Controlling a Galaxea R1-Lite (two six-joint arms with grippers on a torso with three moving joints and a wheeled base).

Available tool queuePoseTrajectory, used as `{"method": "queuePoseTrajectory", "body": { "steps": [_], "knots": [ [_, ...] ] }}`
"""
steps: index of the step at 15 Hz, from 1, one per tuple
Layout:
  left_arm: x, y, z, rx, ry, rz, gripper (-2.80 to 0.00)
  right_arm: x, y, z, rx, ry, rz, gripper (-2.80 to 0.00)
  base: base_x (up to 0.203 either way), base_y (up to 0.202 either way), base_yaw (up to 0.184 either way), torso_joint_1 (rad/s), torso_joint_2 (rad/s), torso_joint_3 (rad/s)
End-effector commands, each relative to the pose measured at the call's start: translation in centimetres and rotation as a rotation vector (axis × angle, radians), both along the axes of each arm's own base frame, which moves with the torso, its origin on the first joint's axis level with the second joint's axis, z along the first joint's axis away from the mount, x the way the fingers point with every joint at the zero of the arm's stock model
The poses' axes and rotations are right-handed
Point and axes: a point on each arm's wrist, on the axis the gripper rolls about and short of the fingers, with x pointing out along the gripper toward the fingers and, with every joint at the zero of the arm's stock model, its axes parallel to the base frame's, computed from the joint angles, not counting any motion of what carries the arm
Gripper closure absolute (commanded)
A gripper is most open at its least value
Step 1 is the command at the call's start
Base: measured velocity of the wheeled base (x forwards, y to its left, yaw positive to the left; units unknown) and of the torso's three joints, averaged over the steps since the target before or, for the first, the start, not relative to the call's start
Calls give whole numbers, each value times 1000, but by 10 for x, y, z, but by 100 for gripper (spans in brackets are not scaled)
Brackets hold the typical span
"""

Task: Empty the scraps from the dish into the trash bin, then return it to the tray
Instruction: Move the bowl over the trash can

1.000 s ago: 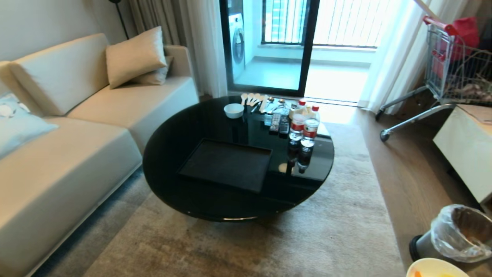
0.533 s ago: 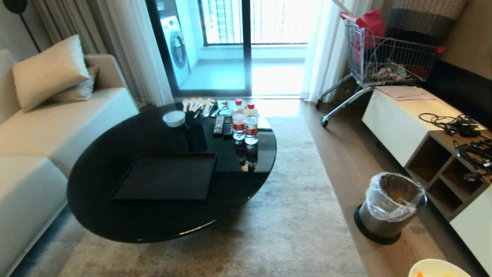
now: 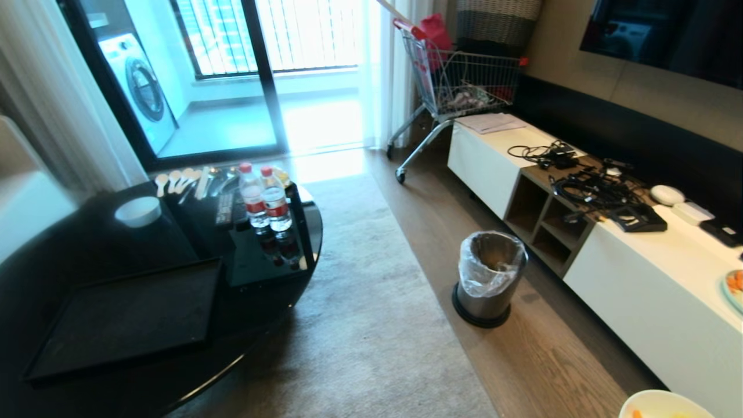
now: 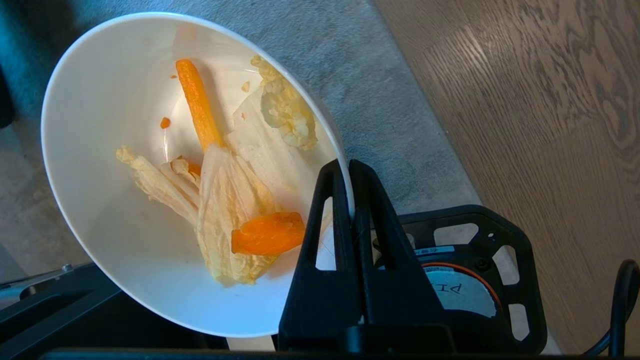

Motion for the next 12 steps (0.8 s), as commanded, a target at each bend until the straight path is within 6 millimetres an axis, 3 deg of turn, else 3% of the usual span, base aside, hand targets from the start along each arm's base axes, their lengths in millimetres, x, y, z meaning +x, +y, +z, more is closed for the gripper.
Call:
{"method": "queuePoseTrajectory", "body": {
  "steps": [1, 9, 12],
  "knots": [
    [0, 0, 0, -1, -1, 0, 0, -1, 0, 0, 7, 0, -14, 0, 1, 10, -165, 0, 2, -2],
    [0, 0, 0, -1, -1, 0, 0, -4, -1, 2, 9, -2, -25, 0, -1, 9, -164, 2, 2, 4],
    [0, 0, 0, -1, -1, 0, 0, -4, -1, 3, 9, -7, -27, 0, 1, 4, -69, -1, 2, 2]
  ]
}}
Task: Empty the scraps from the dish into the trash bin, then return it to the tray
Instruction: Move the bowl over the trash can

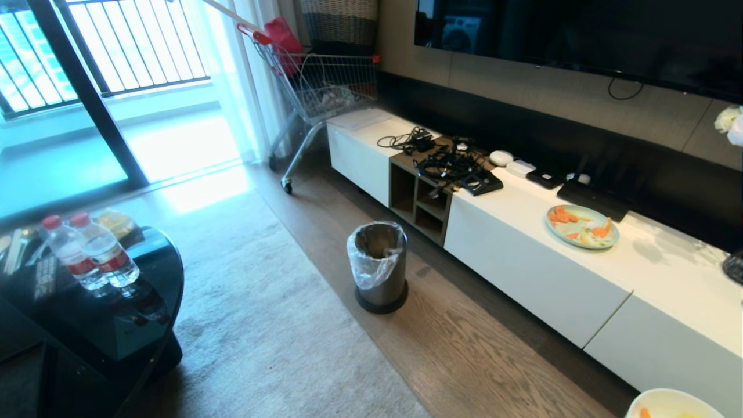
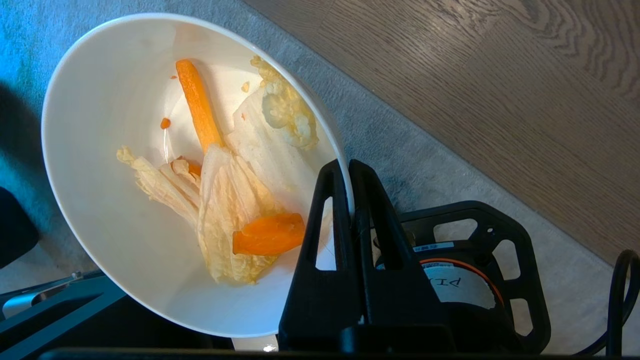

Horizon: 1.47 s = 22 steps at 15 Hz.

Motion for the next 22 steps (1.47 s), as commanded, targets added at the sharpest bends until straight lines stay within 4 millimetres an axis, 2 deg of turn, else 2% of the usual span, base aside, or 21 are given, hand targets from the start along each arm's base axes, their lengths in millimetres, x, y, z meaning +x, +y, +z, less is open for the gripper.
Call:
{"method": "queuePoseTrajectory", "body": {
  "steps": [1, 17, 22],
  "knots": [
    [0, 0, 0, -1, -1, 1, 0, 0, 0, 1, 2, -1, 1, 0, 0, 0, 0, 0, 0, 0],
    [0, 0, 0, 0, -1, 1, 0, 3, 0, 5, 7, -11, -5, 0, 0, 0, 0, 0, 0, 0],
    [0, 0, 0, 0, -1, 1, 0, 3, 0, 6, 5, -15, -7, 0, 167, 0, -1, 5, 2, 2]
  ]
}}
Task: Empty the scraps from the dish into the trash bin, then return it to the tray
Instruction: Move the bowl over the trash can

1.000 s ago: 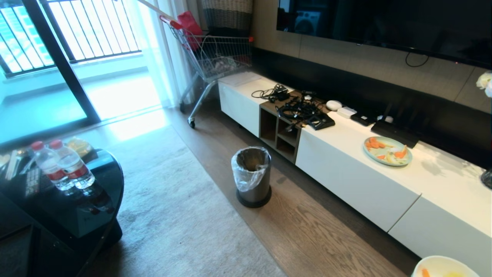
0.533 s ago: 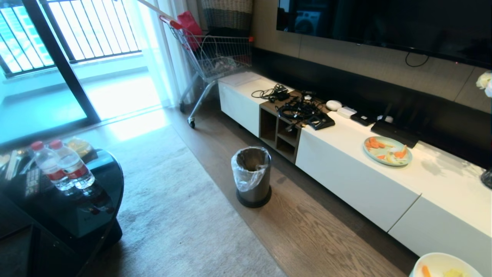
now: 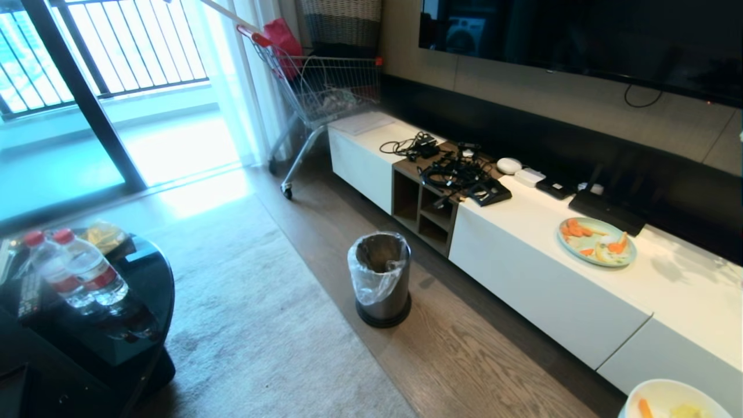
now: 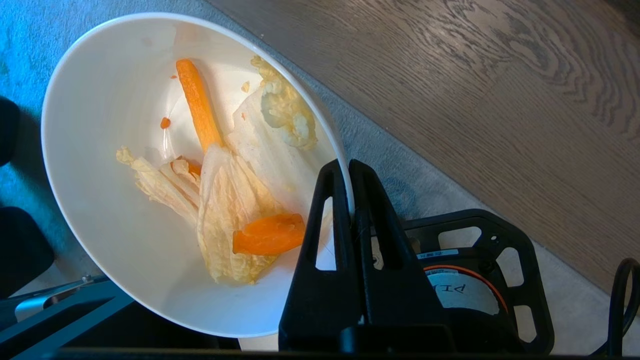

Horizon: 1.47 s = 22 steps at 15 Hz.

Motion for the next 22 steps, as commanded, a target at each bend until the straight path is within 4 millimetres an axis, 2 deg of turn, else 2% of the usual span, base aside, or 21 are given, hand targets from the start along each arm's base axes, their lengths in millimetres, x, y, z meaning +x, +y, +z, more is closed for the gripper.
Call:
{"method": "queuePoseTrajectory", "body": {
  "steps": [1, 16, 22],
  "knots": [
    [0, 0, 0, -1, -1, 0, 0, 0, 0, 0, 0, 4, -2, 0, 183, 0, 0, 4, 2, 5],
    [0, 0, 0, -1, -1, 0, 0, -2, 0, -2, -1, 23, 5, 0, 184, 0, 3, 2, 3, 2],
    [0, 0, 0, -1, -1, 0, 0, -2, 0, -2, -1, 24, 11, 0, 10, 0, 0, 2, -1, 0]
  ]
}}
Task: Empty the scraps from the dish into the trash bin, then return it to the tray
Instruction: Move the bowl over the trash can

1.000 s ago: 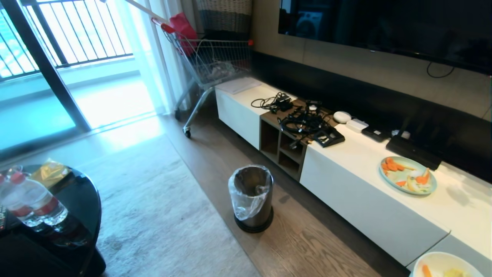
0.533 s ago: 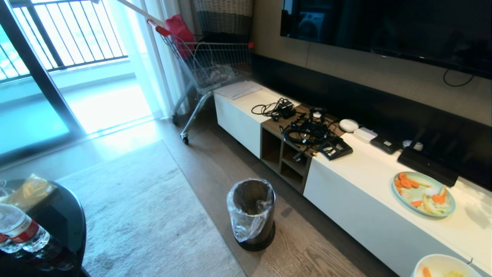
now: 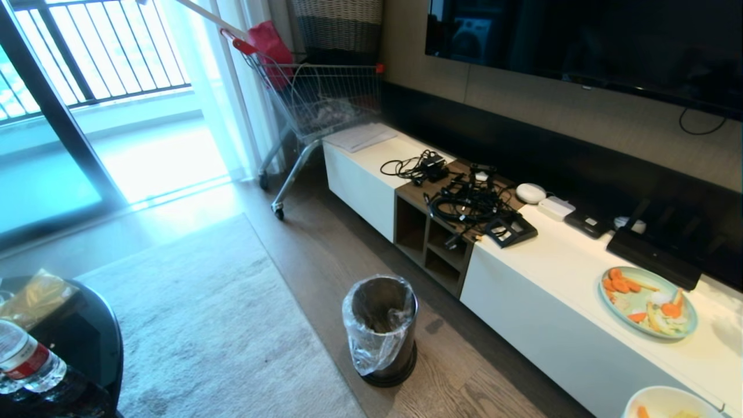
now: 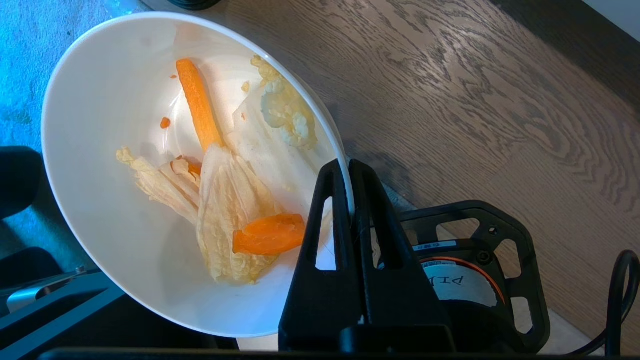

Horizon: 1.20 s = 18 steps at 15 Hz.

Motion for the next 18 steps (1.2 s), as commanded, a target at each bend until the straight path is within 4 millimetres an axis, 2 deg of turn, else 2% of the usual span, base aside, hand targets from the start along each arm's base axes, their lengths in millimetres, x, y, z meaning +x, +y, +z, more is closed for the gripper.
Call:
{"method": "queuePoseTrajectory", "body": {
  "steps": [1, 10, 18],
  "knots": [
    [0, 0, 0, -1, -1, 1, 0, 0, 0, 0, 1, 2, -3, 0, 0, 0, 0, 0, 0, 0],
    [0, 0, 0, -1, -1, 1, 0, 0, 0, 2, 0, -3, -3, 0, 0, 0, 0, 0, 1, -8],
    [0, 0, 0, -3, -1, 1, 0, 3, 1, 7, 4, -27, 2, 0, 0, 0, 0, 0, 4, -179]
  ]
}}
